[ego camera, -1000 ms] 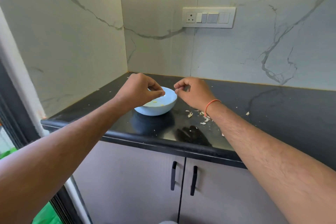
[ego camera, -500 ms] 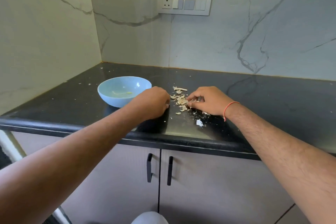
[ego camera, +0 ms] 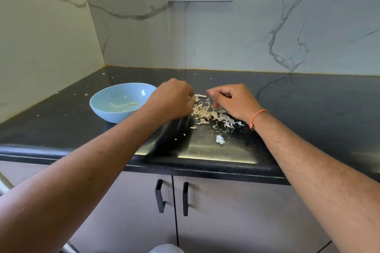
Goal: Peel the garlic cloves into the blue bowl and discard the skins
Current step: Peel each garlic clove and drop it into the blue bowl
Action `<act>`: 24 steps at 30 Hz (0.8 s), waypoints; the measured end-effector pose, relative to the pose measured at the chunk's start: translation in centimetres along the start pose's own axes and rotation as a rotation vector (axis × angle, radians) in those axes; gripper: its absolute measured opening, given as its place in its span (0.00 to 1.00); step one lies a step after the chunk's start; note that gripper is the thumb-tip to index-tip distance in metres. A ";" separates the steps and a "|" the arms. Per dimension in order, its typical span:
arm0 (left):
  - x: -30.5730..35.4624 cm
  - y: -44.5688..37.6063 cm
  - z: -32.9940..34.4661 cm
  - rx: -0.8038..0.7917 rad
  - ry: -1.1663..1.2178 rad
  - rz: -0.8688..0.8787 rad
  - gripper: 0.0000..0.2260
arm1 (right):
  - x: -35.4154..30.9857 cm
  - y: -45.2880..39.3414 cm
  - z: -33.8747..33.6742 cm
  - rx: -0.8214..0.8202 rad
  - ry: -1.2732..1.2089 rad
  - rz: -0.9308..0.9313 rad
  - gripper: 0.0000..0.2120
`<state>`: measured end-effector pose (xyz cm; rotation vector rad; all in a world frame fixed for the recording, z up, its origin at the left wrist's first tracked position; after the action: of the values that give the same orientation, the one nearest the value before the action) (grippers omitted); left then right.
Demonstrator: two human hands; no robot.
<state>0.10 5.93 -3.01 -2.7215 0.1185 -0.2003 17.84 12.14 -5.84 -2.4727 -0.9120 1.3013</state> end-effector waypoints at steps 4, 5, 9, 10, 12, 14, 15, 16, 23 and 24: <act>0.4 -2.4 2.3 -0.092 -0.023 -0.010 0.15 | 0.3 -0.1 -0.1 0.018 0.016 -0.015 0.09; 0.5 -2.8 2.8 -0.113 -0.014 -0.019 0.14 | 0.3 -0.2 -0.1 0.039 0.010 -0.017 0.08; 0.5 -3.9 4.3 -0.092 0.059 -0.023 0.12 | 0.5 -0.3 -0.7 0.037 0.089 -0.033 0.06; 0.3 -3.9 4.5 -0.075 0.078 -0.017 0.11 | 0.4 -0.2 -0.7 0.001 0.111 -0.040 0.07; -0.3 -3.9 4.8 -0.047 0.123 -0.006 0.10 | 0.1 -0.1 -0.5 -0.075 0.136 -0.075 0.06; -0.9 -3.8 4.9 -0.013 0.180 0.001 0.09 | 0.2 -0.2 -0.2 -0.128 0.152 -0.101 0.02; -1.1 -3.7 4.9 0.006 0.210 0.001 0.08 | 0.4 -0.3 -0.1 -0.155 0.167 -0.099 0.03; -1.3 -3.6 4.7 0.020 0.239 -0.004 0.08 | 0.7 -0.3 0.1 -0.184 0.182 -0.089 0.04; -1.1 -3.0 3.8 0.078 0.362 0.021 0.11 | 0.8 0.0 0.3 -0.225 0.220 -0.061 0.03; -1.1 -2.9 3.7 0.080 0.381 0.024 0.13 | 0.9 0.1 0.1 -0.215 0.195 -0.048 0.04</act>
<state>-0.23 10.15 -5.32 -2.5697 0.2446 -0.6987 18.15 12.61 -6.52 -2.6611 -1.1034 0.9704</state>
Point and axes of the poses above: each hand's wrist, its own y-axis away from the middle knuckle, its own z-axis out of the palm, x = y × z, the point moved 6 cm from there along -y, towards the middle knuckle, and after that the axes turned 2 degrees about y, right-handed, at the moved point
